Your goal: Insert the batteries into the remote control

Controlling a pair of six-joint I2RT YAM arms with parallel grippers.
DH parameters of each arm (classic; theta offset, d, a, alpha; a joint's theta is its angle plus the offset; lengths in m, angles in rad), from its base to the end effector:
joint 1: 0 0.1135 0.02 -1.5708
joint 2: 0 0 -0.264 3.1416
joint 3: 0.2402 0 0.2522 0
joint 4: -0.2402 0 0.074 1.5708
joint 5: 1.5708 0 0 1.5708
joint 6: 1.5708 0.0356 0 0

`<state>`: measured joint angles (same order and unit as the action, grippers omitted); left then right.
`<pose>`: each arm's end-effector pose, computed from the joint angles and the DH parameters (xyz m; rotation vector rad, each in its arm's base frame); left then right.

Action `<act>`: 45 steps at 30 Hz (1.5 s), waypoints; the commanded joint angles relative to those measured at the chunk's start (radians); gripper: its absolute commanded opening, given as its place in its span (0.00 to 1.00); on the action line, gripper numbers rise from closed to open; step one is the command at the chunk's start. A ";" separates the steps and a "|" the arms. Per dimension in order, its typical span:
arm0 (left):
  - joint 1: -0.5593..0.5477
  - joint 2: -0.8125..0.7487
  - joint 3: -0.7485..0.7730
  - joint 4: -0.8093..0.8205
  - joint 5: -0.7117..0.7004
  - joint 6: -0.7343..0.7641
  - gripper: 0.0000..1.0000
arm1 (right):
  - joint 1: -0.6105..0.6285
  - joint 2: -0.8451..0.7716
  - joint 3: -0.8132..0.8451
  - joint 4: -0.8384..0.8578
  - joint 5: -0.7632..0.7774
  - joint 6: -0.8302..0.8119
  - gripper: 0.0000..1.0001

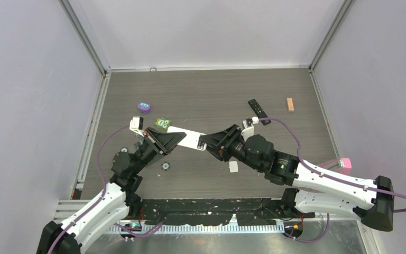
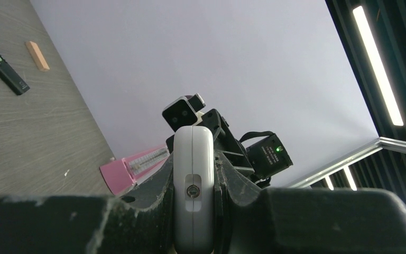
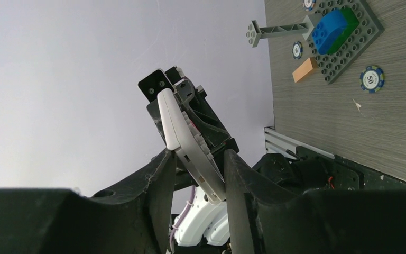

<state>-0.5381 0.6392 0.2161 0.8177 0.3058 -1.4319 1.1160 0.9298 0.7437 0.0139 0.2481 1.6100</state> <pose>0.1283 -0.0890 0.2666 -0.3127 1.3997 -1.8653 0.1049 0.1946 0.3201 0.7254 1.9781 1.6706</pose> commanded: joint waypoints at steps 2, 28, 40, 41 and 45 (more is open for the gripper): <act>0.004 0.003 0.017 0.031 -0.010 0.026 0.00 | 0.000 -0.007 0.004 0.058 -0.009 0.013 0.39; 0.007 -0.185 -0.021 -0.280 -0.075 0.072 0.00 | -0.119 -0.325 0.047 -0.526 0.127 -0.572 0.92; 0.014 -0.315 -0.007 -0.487 -0.112 0.135 0.00 | -0.208 -0.008 0.266 -0.892 -0.012 -1.427 0.90; 0.018 -0.320 0.000 -0.501 -0.118 0.143 0.00 | -0.208 -0.005 0.264 -0.863 -0.037 -1.537 0.92; 0.049 -0.293 0.059 -0.535 -0.108 0.168 0.00 | -0.210 0.004 0.222 -0.740 -0.129 -1.772 0.95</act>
<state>-0.5156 0.3290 0.1982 0.2985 0.2062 -1.3067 0.9096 0.9562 0.9573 -0.8143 0.2180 0.1955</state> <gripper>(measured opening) 0.229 0.939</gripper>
